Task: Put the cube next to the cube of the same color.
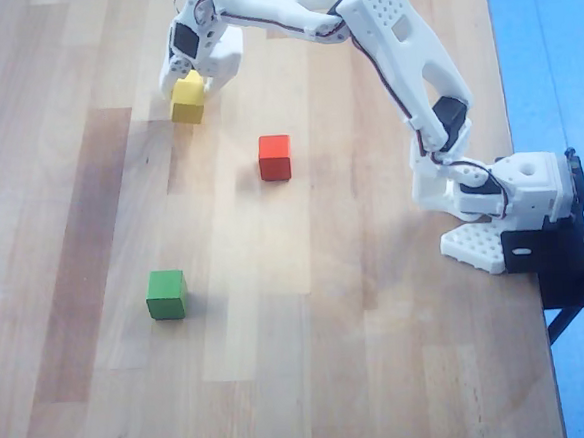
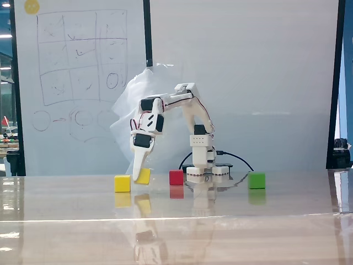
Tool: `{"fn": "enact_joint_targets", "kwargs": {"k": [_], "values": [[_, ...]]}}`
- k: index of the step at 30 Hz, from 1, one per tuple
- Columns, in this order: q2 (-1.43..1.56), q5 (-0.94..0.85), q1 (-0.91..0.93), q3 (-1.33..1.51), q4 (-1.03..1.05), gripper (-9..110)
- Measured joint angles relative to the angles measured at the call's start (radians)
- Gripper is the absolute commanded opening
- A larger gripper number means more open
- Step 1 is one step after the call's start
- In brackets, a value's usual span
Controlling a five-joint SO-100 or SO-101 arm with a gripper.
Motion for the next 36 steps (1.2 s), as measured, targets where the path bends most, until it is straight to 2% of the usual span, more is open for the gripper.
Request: {"fn": "enact_joint_targets", "kwargs": {"k": [6,12,20,24,29,34,36], "values": [[0.0,0.0,0.0,0.0,-0.012,22],[0.0,0.0,0.0,0.0,-0.008,35],[0.012,0.005,0.0,-0.011,0.095,38],[0.141,0.009,0.0,-0.011,0.158,38],[0.419,0.117,-0.012,0.018,0.216,29],[0.727,0.354,-0.143,0.253,0.163,2],[0.856,0.457,-0.212,0.393,0.097,-2]]}}
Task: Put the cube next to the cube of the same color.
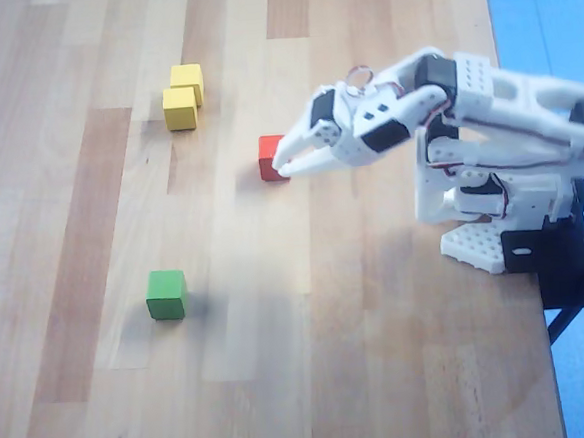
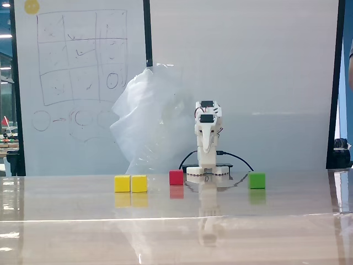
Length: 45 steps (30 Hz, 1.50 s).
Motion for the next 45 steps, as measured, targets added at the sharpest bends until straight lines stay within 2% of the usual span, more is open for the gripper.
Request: {"fn": "enact_joint_targets", "kwargs": {"k": [8,45], "values": [[0.067,0.0,0.002,0.069,0.094,1],[0.067,0.0,0.002,0.071,0.094,1]]}}
